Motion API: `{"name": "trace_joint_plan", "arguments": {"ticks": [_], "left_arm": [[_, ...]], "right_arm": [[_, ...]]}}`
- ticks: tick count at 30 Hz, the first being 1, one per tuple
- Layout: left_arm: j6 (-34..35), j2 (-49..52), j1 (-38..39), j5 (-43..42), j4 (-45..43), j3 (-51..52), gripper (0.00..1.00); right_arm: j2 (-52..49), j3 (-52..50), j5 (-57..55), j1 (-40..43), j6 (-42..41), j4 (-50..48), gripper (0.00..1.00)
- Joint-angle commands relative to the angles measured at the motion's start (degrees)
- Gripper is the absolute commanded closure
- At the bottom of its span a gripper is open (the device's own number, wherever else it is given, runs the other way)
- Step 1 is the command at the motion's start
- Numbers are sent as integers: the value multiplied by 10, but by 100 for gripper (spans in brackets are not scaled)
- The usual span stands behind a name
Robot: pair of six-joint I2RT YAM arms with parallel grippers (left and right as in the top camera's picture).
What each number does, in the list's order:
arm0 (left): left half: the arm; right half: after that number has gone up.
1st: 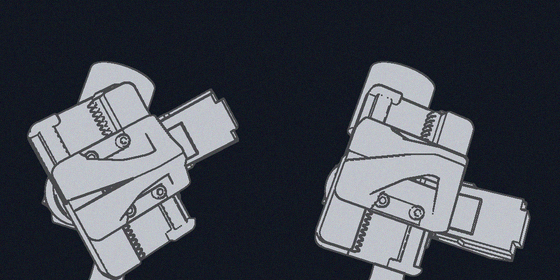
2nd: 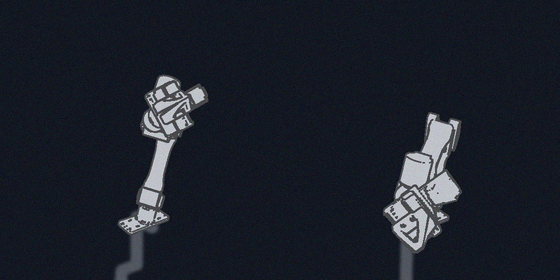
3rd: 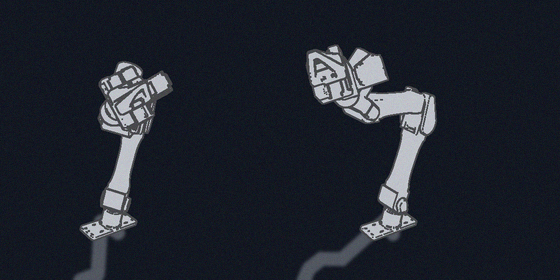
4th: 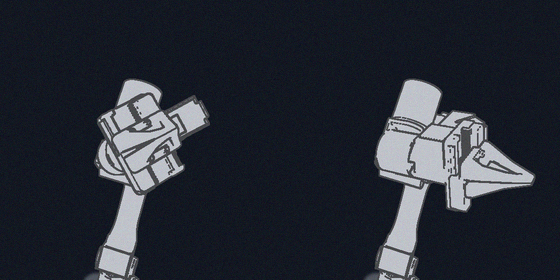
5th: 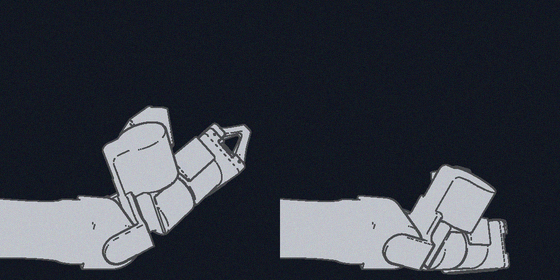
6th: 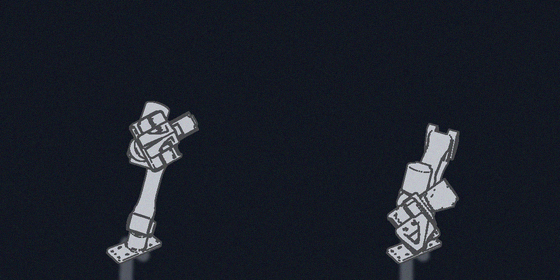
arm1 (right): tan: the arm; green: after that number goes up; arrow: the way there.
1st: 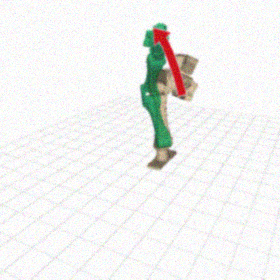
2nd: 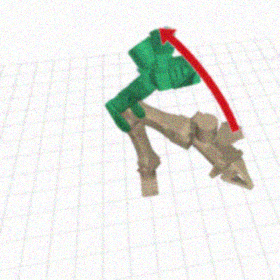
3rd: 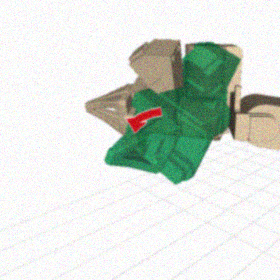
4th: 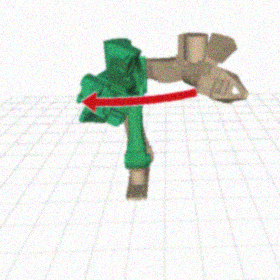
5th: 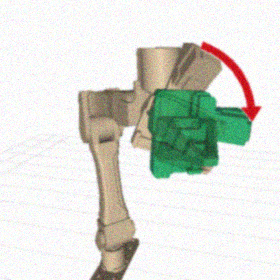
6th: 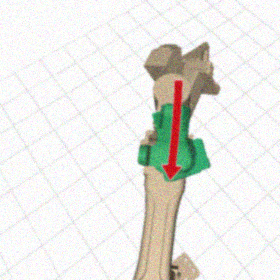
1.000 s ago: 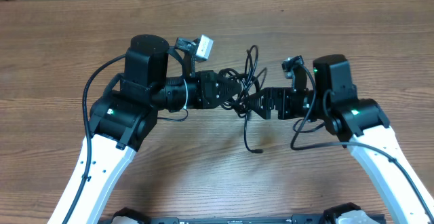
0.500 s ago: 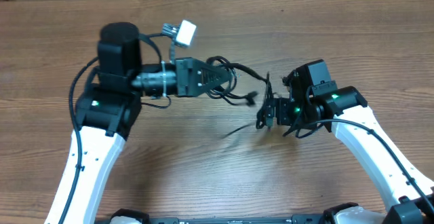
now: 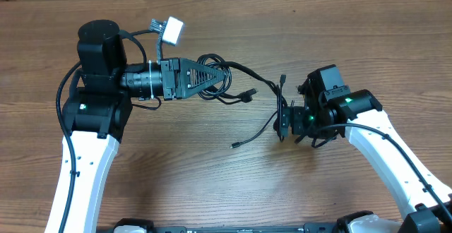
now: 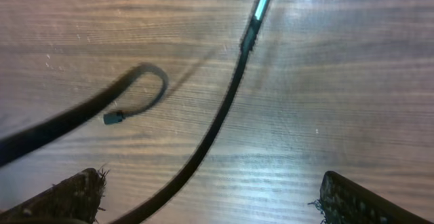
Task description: Untangle cables
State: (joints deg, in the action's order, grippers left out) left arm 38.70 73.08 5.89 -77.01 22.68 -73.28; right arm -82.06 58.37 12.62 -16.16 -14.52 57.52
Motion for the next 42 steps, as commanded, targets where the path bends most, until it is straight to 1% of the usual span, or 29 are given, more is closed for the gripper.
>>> {"name": "trace_joint_plan", "arguments": {"ticks": [1,4,6,10,13,15,17,18,23,26,31,33,37,42], "left_arm": [[-100,-16,-3,-23,-2,-19,96],[-123,-16,-5,-18,-2,-19,96],[-130,-16,-20,-11,-2,-19,96],[-130,-16,-65,-4,1,-19,96],[-132,-16,-116,-3,17,-19,96],[-137,-16,-172,1,47,-19,96],[-144,-16,-196,1,63,-19,96],[-154,-16,-218,1,78,-19,96],[-199,-16,-278,14,140,-19,96],[-221,-16,-287,16,158,-19,96],[-224,-16,-289,81,165,-19,96],[-224,-16,-289,120,167,-19,96],[-224,-16,-289,251,204,-19,96],[-224,-16,-289,445,257,-19,96]], "right_arm": [[-2,-7,-53,3,14,25,0],[-2,-7,-115,3,9,57,0],[-2,-7,-143,3,8,72,0],[-2,-7,-145,3,8,73,0],[-2,-7,-145,3,8,71,0],[-2,-7,-145,3,8,71,0],[-2,-7,-145,3,8,70,0],[-2,-7,-145,3,8,69,0],[-2,-7,-144,3,8,61,0],[-2,-7,-125,3,8,50,0],[-2,-7,-126,3,9,47,0],[-2,-7,-131,3,11,48,0],[-2,-7,-145,3,10,47,0],[-2,-7,-158,3,10,39,0]]}}
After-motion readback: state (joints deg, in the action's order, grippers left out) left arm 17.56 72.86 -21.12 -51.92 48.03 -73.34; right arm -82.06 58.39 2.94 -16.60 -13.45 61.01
